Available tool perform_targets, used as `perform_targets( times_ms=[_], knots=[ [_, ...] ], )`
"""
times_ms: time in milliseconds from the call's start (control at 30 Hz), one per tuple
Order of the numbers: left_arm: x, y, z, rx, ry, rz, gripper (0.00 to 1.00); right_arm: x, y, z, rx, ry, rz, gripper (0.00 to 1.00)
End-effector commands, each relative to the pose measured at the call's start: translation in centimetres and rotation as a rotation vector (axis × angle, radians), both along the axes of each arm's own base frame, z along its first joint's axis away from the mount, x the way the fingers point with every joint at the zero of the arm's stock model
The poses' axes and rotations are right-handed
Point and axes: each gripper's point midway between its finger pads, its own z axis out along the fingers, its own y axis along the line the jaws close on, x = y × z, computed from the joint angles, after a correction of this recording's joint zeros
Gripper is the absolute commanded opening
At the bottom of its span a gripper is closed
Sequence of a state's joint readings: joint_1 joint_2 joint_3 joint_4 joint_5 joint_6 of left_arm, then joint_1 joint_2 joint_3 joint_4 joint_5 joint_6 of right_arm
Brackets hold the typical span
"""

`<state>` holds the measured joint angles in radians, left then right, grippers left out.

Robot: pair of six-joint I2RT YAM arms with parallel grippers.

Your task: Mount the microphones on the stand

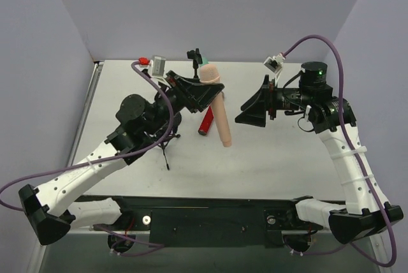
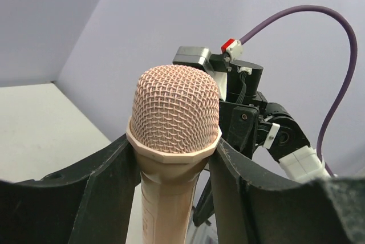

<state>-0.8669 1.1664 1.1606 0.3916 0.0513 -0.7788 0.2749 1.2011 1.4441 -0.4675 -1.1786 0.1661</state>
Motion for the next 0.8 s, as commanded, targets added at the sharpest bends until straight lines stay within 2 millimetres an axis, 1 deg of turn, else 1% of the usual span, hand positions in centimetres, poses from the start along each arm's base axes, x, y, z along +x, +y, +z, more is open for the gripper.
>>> perform_targets(
  times_ms=[0, 33, 67, 100, 133, 167, 200, 233, 267, 300, 333, 400, 433, 467, 533, 600, 633, 767],
  knots=[
    [-1.3, 5.2, 4.5, 0.076, -0.158, 0.162, 0.0, -0.6, -1.5, -0.3, 0.02, -0.065, -0.003, 0.92],
    [-1.4, 5.9, 5.0, 0.093, -0.168, 0.19, 0.0, -0.4, -2.0, -0.7, 0.01, -0.089, -0.019, 0.92],
    [-1.9, 7.1, 5.7, 0.146, -0.197, 0.222, 0.0, -0.1, -2.3, -1.7, -0.013, -0.106, -0.036, 0.92],
    [-1.8, 8.1, 6.0, 0.171, -0.207, 0.263, 0.0, 0.2, -2.7, -2.5, -0.03, -0.109, -0.051, 0.93],
    [-2.1, 9.2, 5.8, 0.245, -0.218, 0.292, 0.0, 0.5, -3.3, -4.1, -0.077, -0.136, -0.063, 0.93],
    [-1.9, 10.2, 5.7, 0.273, -0.208, 0.335, 0.0, 0.7, -3.6, -5.1, -0.11, -0.153, -0.068, 0.93],
    [-2.3, 11.4, 6.1, 0.305, -0.226, 0.366, 0.0, 1.0, -4.2, -6.9, -0.17, -0.172, -0.081, 0.94],
    [-2.1, 12.2, 6.0, 0.324, -0.219, 0.4, 0.0, 1.2, -4.6, -7.8, -0.202, -0.187, -0.089, 0.94],
    [-2.3, 13.3, 6.0, 0.352, -0.226, 0.435, 0.0, 1.6, -5.2, -9.6, -0.251, -0.202, -0.098, 0.95],
    [-2.3, 13.8, 6.1, 0.364, -0.231, 0.449, 0.0, 1.8, -5.4, -10.4, -0.273, -0.205, -0.103, 0.95],
    [-2.4, 14.6, 6.0, 0.388, -0.236, 0.478, 0.0, 2.0, -5.7, -12.0, -0.306, -0.204, -0.101, 0.95],
    [-2.4, 15.5, 5.7, 0.419, -0.247, 0.51, 0.0, 2.0, -5.9, -13.8, -0.322, -0.191, -0.088, 0.95],
    [-2.4, 15.7, 5.7, 0.425, -0.252, 0.521, 0.0, 2.0, -6.0, -14.2, -0.322, -0.182, -0.086, 0.95],
    [-2.1, 16.0, 5.3, 0.444, -0.259, 0.543, 0.0, 2.1, -5.9, -14.8, -0.321, -0.168, -0.083, 0.95],
    [-1.8, 16.3, 5.0, 0.453, -0.274, 0.569, 0.0, 2.1, -5.9, -15.2, -0.315, -0.153, -0.075, 0.95],
    [-1.4, 16.1, 4.7, 0.465, -0.282, 0.582, 0.0, 2.1, -5.8, -15.5, -0.312, -0.143, -0.069, 0.95],
    [-1.4, 16.1, 4.9, 0.461, -0.288, 0.587, 0.0, 2.1, -5.8, -15.7, -0.311, -0.136, -0.067, 0.96],
    [-0.4, 15.4, 4.7, 0.491, -0.306, 0.604, 0.0, 2.1, -5.8, -16.4, -0.305, -0.119, -0.06, 0.96]
  ],
)
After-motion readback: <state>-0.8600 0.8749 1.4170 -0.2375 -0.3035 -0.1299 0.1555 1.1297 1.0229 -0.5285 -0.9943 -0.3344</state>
